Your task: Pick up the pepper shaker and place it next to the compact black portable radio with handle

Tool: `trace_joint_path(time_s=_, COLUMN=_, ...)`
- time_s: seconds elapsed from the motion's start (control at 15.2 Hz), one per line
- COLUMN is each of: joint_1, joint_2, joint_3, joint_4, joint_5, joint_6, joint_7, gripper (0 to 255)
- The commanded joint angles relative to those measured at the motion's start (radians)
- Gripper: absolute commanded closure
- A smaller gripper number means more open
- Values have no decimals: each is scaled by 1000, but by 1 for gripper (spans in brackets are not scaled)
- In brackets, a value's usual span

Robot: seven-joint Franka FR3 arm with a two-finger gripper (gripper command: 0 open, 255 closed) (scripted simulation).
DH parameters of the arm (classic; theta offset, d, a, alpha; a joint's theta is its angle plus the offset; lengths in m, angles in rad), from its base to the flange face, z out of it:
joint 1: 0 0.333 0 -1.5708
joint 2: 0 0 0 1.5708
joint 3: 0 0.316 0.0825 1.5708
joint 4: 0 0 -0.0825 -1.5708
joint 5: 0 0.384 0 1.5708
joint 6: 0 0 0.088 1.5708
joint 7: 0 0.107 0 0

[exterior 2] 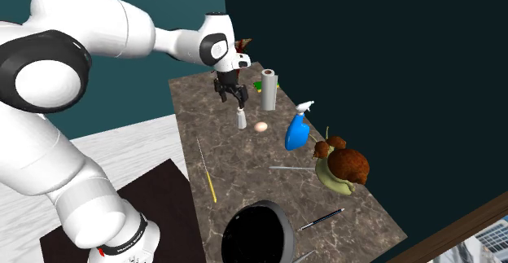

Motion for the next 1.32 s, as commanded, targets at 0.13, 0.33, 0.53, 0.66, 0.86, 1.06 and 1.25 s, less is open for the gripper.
trace_joint_path(time_s=0.13, joint_1=13, joint_2=158, joint_3=10, joint_4=107, joint_5=-27, joint_6=36, joint_7=40, gripper=0)
trace_joint_path(time_s=0.33, joint_1=26, joint_2=275, joint_3=12, joint_4=196, joint_5=-47, joint_6=54, joint_7=65, gripper=0)
trace_joint_path(time_s=0.53, joint_1=26, joint_2=287, joint_3=9, joint_4=184, joint_5=-52, joint_6=78, joint_7=67, gripper=0)
trace_joint_path(time_s=0.66, joint_1=26, joint_2=300, joint_3=7, joint_4=173, joint_5=-57, joint_6=101, joint_7=71, gripper=0)
trace_joint_path(time_s=0.86, joint_1=25, joint_2=324, joint_3=2, joint_4=155, joint_5=-66, joint_6=142, joint_7=77, gripper=0)
trace_joint_path(time_s=1.06, joint_1=25, joint_2=324, joint_3=2, joint_4=155, joint_5=-66, joint_6=142, joint_7=77, gripper=0)
trace_joint_path(time_s=1.25, joint_1=25, joint_2=324, joint_3=2, joint_4=155, joint_5=-66, joint_6=142, joint_7=77, gripper=0)
